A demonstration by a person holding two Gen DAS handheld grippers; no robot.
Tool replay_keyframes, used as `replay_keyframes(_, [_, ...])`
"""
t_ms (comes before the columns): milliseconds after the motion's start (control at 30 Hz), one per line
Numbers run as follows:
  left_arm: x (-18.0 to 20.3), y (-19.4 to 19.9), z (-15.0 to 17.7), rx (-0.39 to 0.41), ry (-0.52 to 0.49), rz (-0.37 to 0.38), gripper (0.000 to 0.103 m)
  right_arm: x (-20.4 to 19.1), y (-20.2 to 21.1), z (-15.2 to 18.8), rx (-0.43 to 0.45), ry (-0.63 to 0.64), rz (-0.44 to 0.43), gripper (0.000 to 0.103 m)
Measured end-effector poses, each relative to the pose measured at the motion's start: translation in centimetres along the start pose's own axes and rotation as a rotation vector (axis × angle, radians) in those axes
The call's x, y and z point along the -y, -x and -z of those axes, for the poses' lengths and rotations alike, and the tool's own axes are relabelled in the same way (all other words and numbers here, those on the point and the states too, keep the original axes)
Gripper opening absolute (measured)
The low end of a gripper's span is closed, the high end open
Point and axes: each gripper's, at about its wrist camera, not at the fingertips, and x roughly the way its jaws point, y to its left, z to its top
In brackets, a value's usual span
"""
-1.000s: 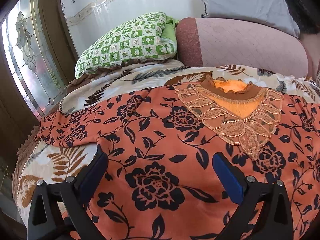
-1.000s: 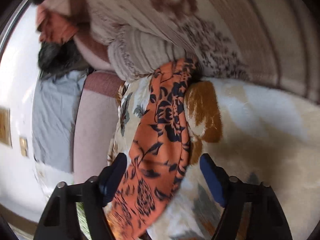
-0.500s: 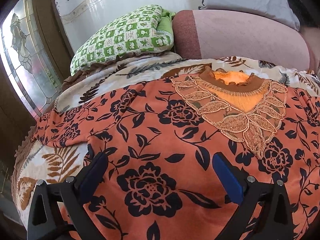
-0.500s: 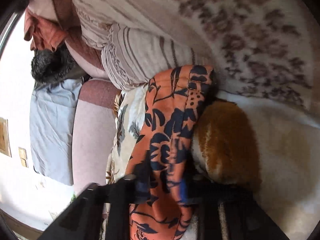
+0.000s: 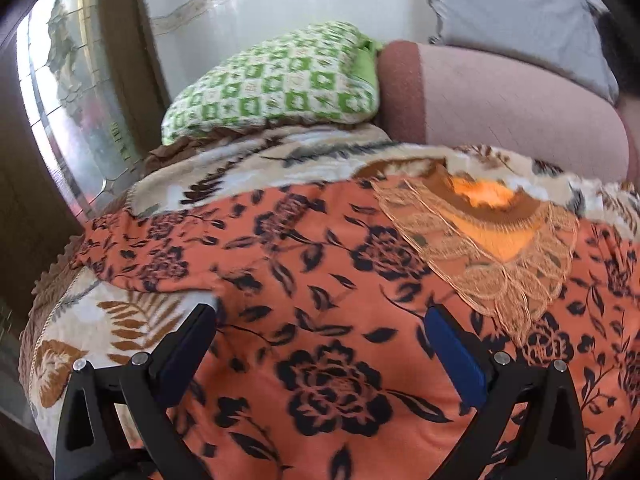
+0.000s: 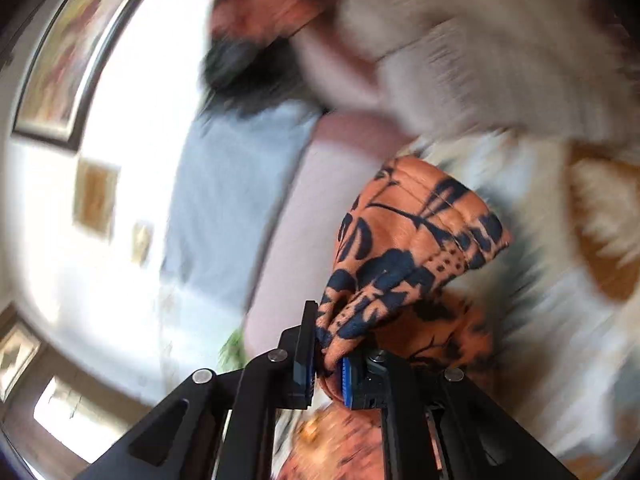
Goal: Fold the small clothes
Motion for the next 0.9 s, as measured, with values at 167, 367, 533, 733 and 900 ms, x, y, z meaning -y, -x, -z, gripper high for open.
replay_keyframes(167, [-4.6,0.7,-1.6,0.005,0.100,-0.040,0.103,-8.6,-5.5,9.2,-0.179,0.132,-0.077,0.010])
replay_keyframes(367, [-10.3,0.8,-2.4,-0.013,0.217,-0.070,0.103,-12.4,-14.5,24.5,-0.473,0.296,0.016,0.016])
replay_keyframes(533, [-13.9,0.0,-2.2,-0.045,0.262,-0.087,0.103,-10.8,-21.6,37.1,-0.778,0.522,0.220,0.055])
replay_keyframes(733, [-15.2,-1.0,-2.2,-0.093,0.321,0.019,0.103,-10.5,-17.6,37.3,-0.745,0.571,0.130,0.071])
replay_keyframes(900, [-12.4,-1.4,-2.0,-0.125,0.310,0.215,0.103,-10.0,-11.7,31.4,-0.535,0.553,0.134,0.071])
